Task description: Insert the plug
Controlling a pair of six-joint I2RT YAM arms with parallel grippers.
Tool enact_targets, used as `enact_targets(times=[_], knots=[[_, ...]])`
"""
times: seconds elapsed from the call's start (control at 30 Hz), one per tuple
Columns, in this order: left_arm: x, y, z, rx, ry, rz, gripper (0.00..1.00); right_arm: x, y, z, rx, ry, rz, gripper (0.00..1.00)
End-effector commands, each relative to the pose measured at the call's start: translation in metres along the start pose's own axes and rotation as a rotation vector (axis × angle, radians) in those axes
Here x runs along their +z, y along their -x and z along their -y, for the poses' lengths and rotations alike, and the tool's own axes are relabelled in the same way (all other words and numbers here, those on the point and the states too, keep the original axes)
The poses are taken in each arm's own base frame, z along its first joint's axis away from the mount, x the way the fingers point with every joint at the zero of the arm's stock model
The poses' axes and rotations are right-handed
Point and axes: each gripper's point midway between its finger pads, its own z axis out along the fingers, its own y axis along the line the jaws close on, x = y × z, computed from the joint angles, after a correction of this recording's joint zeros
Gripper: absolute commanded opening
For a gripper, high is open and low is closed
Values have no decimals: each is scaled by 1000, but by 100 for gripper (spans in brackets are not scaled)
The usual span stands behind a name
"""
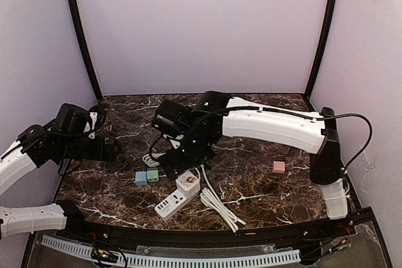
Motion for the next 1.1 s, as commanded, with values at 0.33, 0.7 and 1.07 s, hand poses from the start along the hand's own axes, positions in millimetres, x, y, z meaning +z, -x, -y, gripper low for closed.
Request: enact_targets(times=[0.33,0.7,1.07], knots=[[0,-8,-5,3,19,-26,99,-65,14,78,202,-115,142,99],[-10,8,6,39,-20,-11,99,-75,-31,143,422,-195,160,99],[15,-14,28,-33,-39,-275,84,-80,-78,175,580,-184,183,99]])
